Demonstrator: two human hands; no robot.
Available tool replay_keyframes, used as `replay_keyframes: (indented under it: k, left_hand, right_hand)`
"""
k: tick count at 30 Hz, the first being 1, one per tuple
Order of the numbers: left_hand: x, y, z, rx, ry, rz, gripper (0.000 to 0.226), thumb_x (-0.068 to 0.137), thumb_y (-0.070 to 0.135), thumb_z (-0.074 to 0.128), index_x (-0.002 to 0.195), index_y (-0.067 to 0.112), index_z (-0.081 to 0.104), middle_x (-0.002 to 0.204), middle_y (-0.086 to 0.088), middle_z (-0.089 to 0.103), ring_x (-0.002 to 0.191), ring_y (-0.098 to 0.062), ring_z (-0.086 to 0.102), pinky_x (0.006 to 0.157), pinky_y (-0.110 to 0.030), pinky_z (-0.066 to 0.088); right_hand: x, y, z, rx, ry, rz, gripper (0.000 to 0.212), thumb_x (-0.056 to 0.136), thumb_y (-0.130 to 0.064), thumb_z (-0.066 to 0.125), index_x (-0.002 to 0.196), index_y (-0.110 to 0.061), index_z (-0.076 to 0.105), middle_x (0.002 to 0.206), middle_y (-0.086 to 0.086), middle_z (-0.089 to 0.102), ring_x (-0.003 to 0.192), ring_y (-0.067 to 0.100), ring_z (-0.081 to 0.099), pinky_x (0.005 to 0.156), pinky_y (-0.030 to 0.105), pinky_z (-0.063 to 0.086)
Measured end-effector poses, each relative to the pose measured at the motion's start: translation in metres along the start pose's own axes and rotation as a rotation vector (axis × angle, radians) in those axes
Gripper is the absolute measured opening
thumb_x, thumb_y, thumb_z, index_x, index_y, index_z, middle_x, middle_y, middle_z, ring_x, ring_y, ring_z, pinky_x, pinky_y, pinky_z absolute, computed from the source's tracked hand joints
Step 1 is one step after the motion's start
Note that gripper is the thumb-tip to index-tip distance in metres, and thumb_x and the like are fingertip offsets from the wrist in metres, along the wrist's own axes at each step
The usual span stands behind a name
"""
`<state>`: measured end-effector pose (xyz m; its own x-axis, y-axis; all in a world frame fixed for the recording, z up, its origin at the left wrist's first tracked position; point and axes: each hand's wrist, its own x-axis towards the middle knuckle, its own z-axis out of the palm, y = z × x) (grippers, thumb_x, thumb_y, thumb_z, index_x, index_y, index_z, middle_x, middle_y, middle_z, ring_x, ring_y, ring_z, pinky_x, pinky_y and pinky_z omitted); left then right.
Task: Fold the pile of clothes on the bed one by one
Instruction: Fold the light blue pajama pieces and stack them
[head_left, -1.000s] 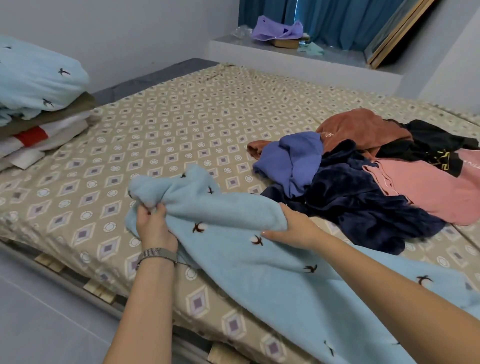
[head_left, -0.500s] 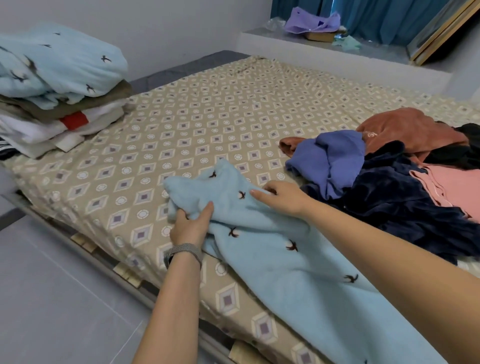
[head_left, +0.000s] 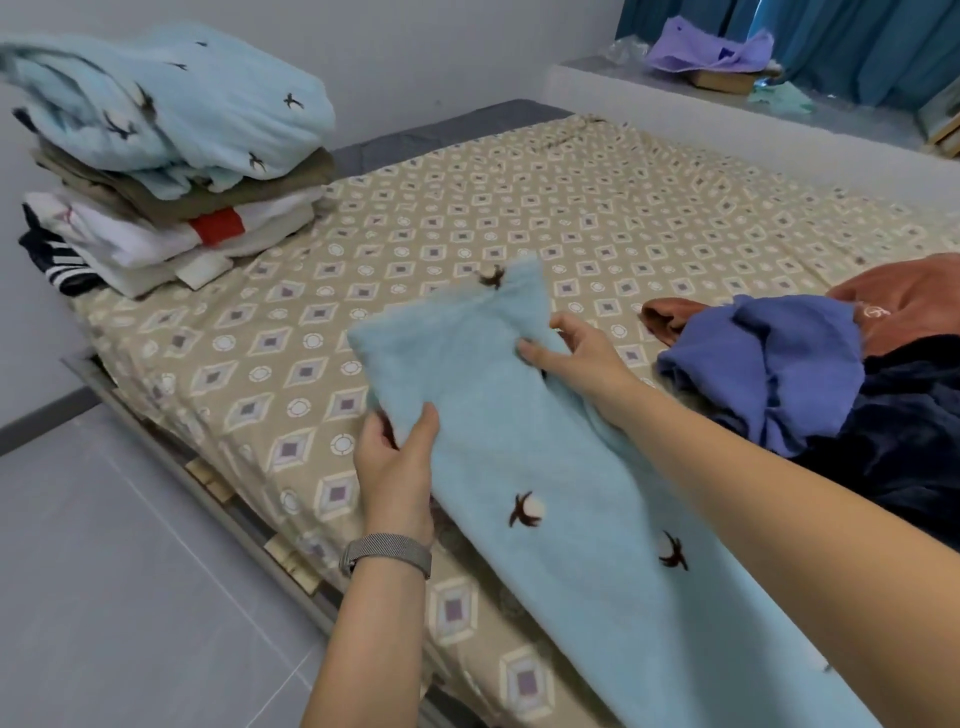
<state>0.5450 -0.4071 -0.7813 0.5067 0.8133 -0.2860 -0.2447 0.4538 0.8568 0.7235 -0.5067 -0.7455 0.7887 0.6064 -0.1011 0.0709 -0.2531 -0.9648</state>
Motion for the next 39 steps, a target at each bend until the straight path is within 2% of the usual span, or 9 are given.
replay_keyframes:
  k: [5, 14, 19, 22, 25, 29, 33, 36, 39]
  left_hand:
    - [0.014, -0.02, -0.022, 0.221, 0.067, -0.203, 0.023, 0.073, 0.013, 0.065, 0.095, 0.01, 0.068, 0.094, -0.014, 0.072, 0.088, -0.029, 0.067, 0.08, -0.045, 0.056]
    - [0.016, -0.011, -0.008, 0.008, 0.27, -0.047, 0.024, 0.094, 0.013, 0.059, 0.07, 0.015, 0.062, 0.063, 0.007, 0.066, 0.064, -0.014, 0.059, 0.06, -0.024, 0.05]
    - [0.021, -0.017, -0.008, 0.093, 0.376, -0.102, 0.039, 0.089, 0.003, 0.049, 0.127, 0.002, 0.054, 0.119, -0.013, 0.064, 0.088, -0.027, 0.063, 0.064, -0.023, 0.05]
    - [-0.002, -0.001, 0.012, 0.606, 0.482, 0.143, 0.056, 0.086, 0.012, 0.058, 0.14, 0.016, 0.041, 0.144, -0.012, 0.037, 0.125, -0.032, 0.044, 0.098, -0.037, 0.04]
    - [-0.033, -0.001, 0.041, 1.073, 0.049, 0.817, 0.038, 0.088, 0.017, 0.057, 0.125, 0.02, 0.06, 0.145, -0.01, 0.042, 0.132, -0.03, 0.039, 0.107, -0.043, 0.032]
    - [-0.082, -0.039, 0.083, 1.282, -0.708, 0.877, 0.04, 0.089, 0.034, 0.042, 0.12, 0.021, 0.065, 0.122, -0.001, 0.066, 0.113, -0.022, 0.062, 0.092, -0.039, 0.049]
    - [-0.136, -0.073, 0.118, 1.39, -1.008, 0.979, 0.049, 0.091, 0.04, 0.035, 0.132, 0.025, 0.056, 0.135, 0.002, 0.058, 0.126, -0.019, 0.054, 0.098, -0.048, 0.049]
    - [-0.162, -0.086, 0.141, 1.551, -1.138, 0.866, 0.051, 0.102, 0.043, 0.029, 0.151, 0.036, 0.02, 0.16, 0.009, 0.017, 0.149, -0.014, 0.008, 0.12, -0.047, 0.007]
    - [-0.166, -0.112, 0.141, 1.812, -1.059, 0.85, 0.066, 0.087, 0.06, -0.006, 0.151, 0.045, 0.004, 0.162, 0.01, -0.002, 0.149, -0.019, -0.011, 0.109, -0.054, -0.023]
  right_hand:
    - [0.009, 0.012, 0.014, -1.006, -0.328, 0.205, 0.067, 0.086, -0.056, 0.063, 0.135, -0.014, 0.045, 0.136, 0.006, 0.053, 0.124, 0.027, 0.049, 0.093, 0.028, 0.037]
    - [0.035, -0.011, 0.027, -0.576, -0.165, -0.075, 0.051, 0.088, -0.035, 0.068, 0.13, -0.015, 0.047, 0.126, 0.003, 0.057, 0.112, 0.022, 0.054, 0.092, 0.034, 0.043]
    - [0.011, 0.012, 0.019, -0.793, -0.238, -0.07, 0.07, 0.089, -0.043, 0.066, 0.145, -0.016, 0.034, 0.14, 0.007, 0.049, 0.123, 0.025, 0.05, 0.098, 0.033, 0.04]
    - [-0.024, 0.0, -0.018, -0.691, -0.119, -0.16, 0.047, 0.095, -0.037, 0.058, 0.138, -0.02, 0.046, 0.124, 0.0, 0.059, 0.106, 0.019, 0.06, 0.092, 0.028, 0.046]
    - [-0.069, -0.018, -0.083, -0.627, -0.036, -0.158, 0.016, 0.096, -0.025, 0.059, 0.108, -0.018, 0.066, 0.097, -0.008, 0.067, 0.081, 0.016, 0.066, 0.071, 0.019, 0.049]
    - [-0.134, -0.014, -0.179, -0.637, 0.018, 0.088, 0.023, 0.093, -0.029, 0.064, 0.081, -0.01, 0.069, 0.072, -0.002, 0.072, 0.064, 0.018, 0.069, 0.059, 0.024, 0.054]
    - [-0.207, 0.017, -0.242, -0.896, -0.203, 0.445, 0.043, 0.082, -0.058, 0.065, 0.085, -0.015, 0.07, 0.082, -0.002, 0.072, 0.074, 0.008, 0.065, 0.069, 0.018, 0.05]
    - [-0.255, 0.061, -0.262, -1.097, -0.259, 0.507, 0.075, 0.058, -0.089, 0.056, 0.11, -0.034, 0.054, 0.108, -0.017, 0.059, 0.104, 0.01, 0.052, 0.09, 0.028, 0.046]
    - [-0.289, 0.101, -0.265, -1.197, -0.226, 0.453, 0.065, 0.068, -0.082, 0.052, 0.117, -0.04, 0.044, 0.108, -0.016, 0.054, 0.105, 0.016, 0.038, 0.092, 0.039, 0.042]
